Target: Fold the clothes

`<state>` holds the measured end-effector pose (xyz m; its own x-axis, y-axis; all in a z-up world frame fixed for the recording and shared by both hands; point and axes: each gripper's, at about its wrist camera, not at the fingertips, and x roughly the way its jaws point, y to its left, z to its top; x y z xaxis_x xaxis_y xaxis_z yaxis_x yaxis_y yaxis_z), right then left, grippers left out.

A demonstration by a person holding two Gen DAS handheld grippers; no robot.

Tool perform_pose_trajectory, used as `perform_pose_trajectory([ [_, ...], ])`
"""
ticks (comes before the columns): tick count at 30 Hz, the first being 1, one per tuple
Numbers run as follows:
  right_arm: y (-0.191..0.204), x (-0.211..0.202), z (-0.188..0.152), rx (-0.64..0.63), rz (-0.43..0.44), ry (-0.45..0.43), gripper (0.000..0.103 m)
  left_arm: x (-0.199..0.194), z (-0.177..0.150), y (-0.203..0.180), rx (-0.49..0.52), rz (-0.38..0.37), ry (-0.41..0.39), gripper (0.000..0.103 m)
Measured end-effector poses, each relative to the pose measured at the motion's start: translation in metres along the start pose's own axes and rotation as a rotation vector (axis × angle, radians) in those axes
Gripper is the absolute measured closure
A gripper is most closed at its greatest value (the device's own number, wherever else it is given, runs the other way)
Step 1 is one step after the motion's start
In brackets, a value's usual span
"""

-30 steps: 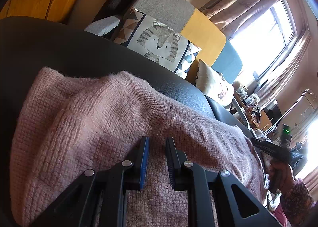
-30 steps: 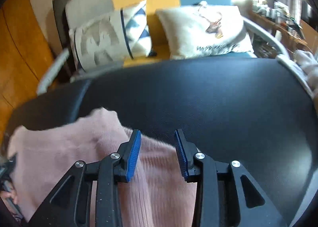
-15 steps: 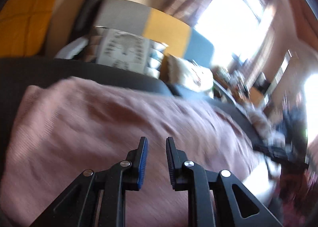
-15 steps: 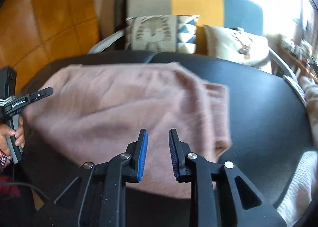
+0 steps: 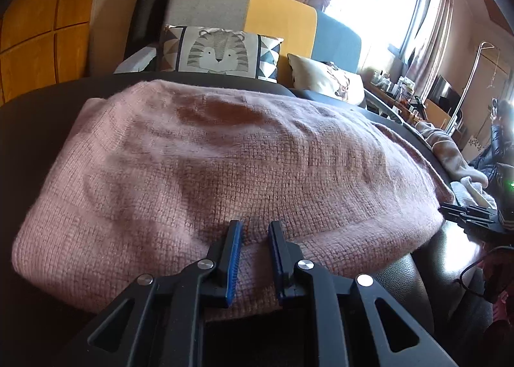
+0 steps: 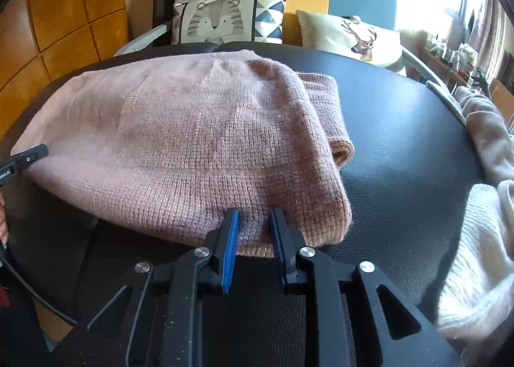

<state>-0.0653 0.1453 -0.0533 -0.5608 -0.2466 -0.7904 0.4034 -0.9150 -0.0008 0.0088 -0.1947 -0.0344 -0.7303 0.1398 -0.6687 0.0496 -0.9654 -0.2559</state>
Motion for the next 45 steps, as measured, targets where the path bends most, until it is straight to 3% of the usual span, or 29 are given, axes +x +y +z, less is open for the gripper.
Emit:
perform_pose_trajectory([
  [2,-0.001,-0.008,0.003,0.034,0.053,-0.011,0.082,-0.005,-0.002,0.003,-0.012,-0.013,-0.005,0.085],
  [5,0.008,-0.027,0.016,0.033,0.098,-0.107,0.079,-0.017,-0.002,0.016,-0.04,0.0,-0.071,0.085],
  [6,0.013,-0.026,0.02,0.008,0.082,-0.111,0.079,-0.019,-0.001,0.023,-0.054,0.013,-0.09,0.085],
  [8,0.018,-0.018,0.026,-0.037,0.052,-0.095,0.079,-0.014,0.001,0.04,-0.092,0.07,-0.078,0.085],
  [11,0.003,0.003,0.022,-0.005,0.033,-0.033,0.079,-0.005,-0.004,0.07,-0.146,0.164,-0.023,0.085],
  [16,-0.038,0.014,0.01,0.14,0.032,-0.027,0.079,-0.015,-0.012,0.097,-0.235,0.153,-0.067,0.092],
  [19,-0.032,0.011,0.02,0.133,0.021,0.008,0.079,-0.016,-0.008,0.091,-0.23,0.156,-0.071,0.092],
  [21,-0.022,-0.001,0.032,0.166,0.066,-0.044,0.079,-0.019,0.0,0.081,-0.225,0.14,-0.093,0.089],
  [24,0.015,-0.009,0.058,0.111,0.173,-0.132,0.079,-0.017,0.016,0.059,-0.187,0.069,-0.148,0.086],
  [30,0.11,0.029,0.105,-0.126,0.242,-0.134,0.081,0.036,0.063,-0.017,0.019,-0.068,-0.129,0.085],
  [32,0.129,0.042,0.115,-0.159,0.27,-0.132,0.081,0.06,0.067,-0.036,0.108,-0.031,-0.091,0.085],
  [34,0.141,0.059,0.119,-0.203,0.242,-0.089,0.081,0.083,0.068,-0.047,0.175,0.018,-0.046,0.085],
  [35,0.142,0.069,0.118,-0.211,0.214,-0.055,0.082,0.089,0.066,-0.04,0.154,0.017,-0.036,0.084],
  [38,0.131,0.081,0.106,-0.183,0.234,-0.071,0.084,0.097,0.063,-0.018,0.066,0.014,-0.015,0.082],
  [43,0.13,0.078,0.101,-0.188,0.225,-0.1,0.082,0.098,0.065,0.013,-0.098,-0.067,0.003,0.082],
  [45,0.125,0.079,0.107,-0.15,0.272,-0.08,0.081,0.093,0.068,0.015,-0.133,-0.101,0.016,0.082],
])
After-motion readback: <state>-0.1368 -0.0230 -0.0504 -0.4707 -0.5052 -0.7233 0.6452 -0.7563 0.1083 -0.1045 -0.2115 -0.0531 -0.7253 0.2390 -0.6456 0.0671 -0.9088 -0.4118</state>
